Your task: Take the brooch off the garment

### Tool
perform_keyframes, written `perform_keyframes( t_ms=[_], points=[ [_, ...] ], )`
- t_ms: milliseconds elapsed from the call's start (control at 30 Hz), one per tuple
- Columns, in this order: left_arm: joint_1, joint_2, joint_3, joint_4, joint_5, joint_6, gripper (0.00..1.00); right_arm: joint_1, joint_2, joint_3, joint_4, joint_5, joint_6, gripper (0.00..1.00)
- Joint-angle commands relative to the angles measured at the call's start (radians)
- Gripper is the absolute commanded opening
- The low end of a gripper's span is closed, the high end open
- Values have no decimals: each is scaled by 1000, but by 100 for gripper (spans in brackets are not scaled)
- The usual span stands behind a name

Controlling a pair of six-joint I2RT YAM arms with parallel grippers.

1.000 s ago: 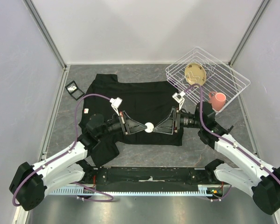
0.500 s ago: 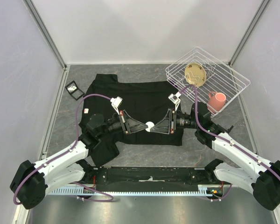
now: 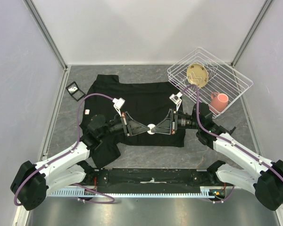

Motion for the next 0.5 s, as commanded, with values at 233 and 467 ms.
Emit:
perform_keyframes(
  t_ms=[233,467],
  points=[
    [-3,-54,78,-65,33,170,2,14,32,23,41,-25,-1,27],
    [-3,-76,90,-85,44,217,2,23,58,34,20,-17,-7,24]
  ],
)
